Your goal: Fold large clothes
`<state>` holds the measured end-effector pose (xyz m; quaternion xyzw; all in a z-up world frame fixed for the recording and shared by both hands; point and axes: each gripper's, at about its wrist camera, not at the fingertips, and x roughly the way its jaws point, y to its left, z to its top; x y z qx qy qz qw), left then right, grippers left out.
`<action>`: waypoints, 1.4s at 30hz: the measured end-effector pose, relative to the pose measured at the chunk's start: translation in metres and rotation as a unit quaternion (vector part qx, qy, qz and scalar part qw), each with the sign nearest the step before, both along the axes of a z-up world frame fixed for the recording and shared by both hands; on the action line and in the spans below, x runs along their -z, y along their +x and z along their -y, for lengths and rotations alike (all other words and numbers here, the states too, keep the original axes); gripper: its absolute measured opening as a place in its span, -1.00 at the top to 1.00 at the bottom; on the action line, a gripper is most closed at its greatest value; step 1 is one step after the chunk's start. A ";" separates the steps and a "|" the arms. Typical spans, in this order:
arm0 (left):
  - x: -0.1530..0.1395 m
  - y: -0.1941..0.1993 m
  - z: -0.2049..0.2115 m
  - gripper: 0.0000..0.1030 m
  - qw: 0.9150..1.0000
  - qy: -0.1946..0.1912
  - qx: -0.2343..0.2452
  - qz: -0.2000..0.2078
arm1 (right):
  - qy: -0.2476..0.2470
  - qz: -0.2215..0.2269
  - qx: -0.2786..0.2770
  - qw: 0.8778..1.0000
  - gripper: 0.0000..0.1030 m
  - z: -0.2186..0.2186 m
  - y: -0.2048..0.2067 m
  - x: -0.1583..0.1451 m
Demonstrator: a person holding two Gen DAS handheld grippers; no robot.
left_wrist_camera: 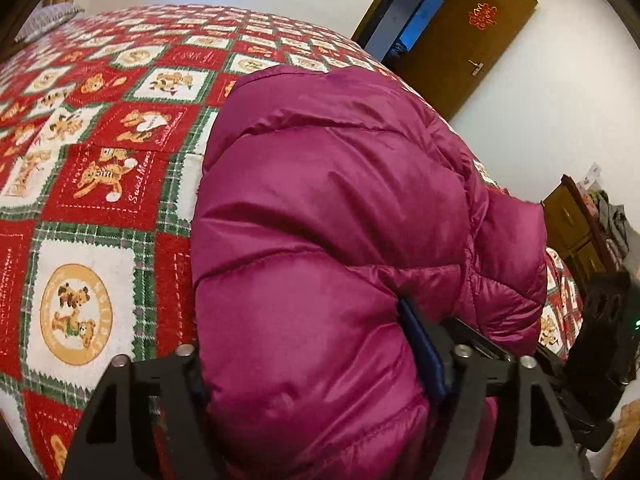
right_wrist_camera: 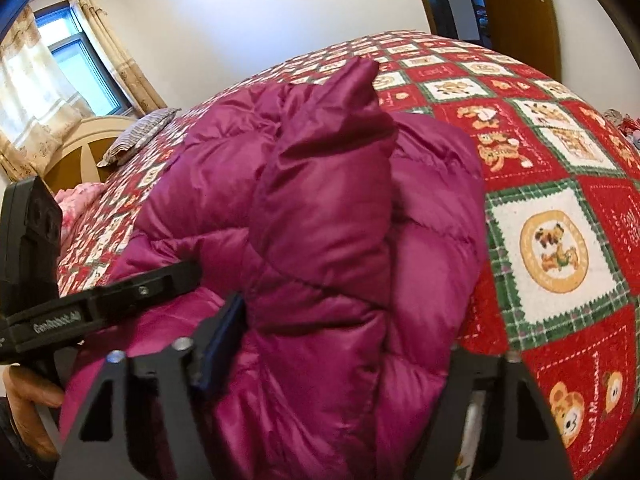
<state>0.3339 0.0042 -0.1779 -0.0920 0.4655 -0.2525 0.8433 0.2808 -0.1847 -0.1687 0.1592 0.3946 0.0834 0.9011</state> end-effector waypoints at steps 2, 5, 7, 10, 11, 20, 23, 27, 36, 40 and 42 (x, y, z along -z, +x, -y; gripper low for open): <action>-0.003 -0.006 0.000 -0.28 1.000 0.007 -0.003 0.005 | -0.006 -0.001 -0.006 1.000 -0.02 -0.005 -0.002 -0.003; -0.011 -0.017 0.002 -0.19 1.000 0.026 -0.002 0.017 | -0.011 -0.006 -0.012 1.000 0.08 -0.008 -0.006 -0.007; -0.015 -0.024 -0.001 -0.17 0.999 0.027 0.000 0.019 | -0.007 -0.008 -0.014 1.000 0.10 -0.007 -0.010 -0.009; -0.011 -0.027 -0.010 -0.18 1.000 0.012 -0.001 0.009 | -0.005 -0.008 -0.018 1.000 0.11 -0.006 -0.015 -0.010; -0.010 -0.025 -0.010 -0.20 1.000 0.010 -0.002 0.010 | -0.008 -0.007 -0.018 1.000 0.11 -0.007 -0.016 -0.009; -0.013 -0.033 -0.002 -0.21 0.998 0.036 -0.020 0.037 | -0.059 -0.006 -0.002 0.998 0.20 -0.020 -0.017 -0.013; -0.014 -0.037 -0.003 -0.21 0.998 0.041 -0.026 0.040 | -0.092 -0.008 -0.005 0.996 0.26 -0.027 -0.018 -0.018; -0.019 -0.045 -0.001 -0.15 0.997 0.053 -0.028 0.049 | -0.114 -0.011 -0.003 0.993 0.33 -0.032 -0.021 -0.024; -0.026 -0.056 0.001 -0.09 0.997 0.053 -0.030 0.048 | -0.122 -0.004 0.008 0.992 0.39 -0.030 -0.032 -0.031; -0.033 -0.062 0.009 -0.05 0.997 0.050 -0.024 0.051 | -0.127 0.002 0.021 0.992 0.41 -0.025 -0.041 -0.037; -0.036 -0.065 0.015 -0.04 0.997 0.051 -0.019 0.055 | -0.129 0.003 0.028 0.991 0.41 -0.022 -0.044 -0.039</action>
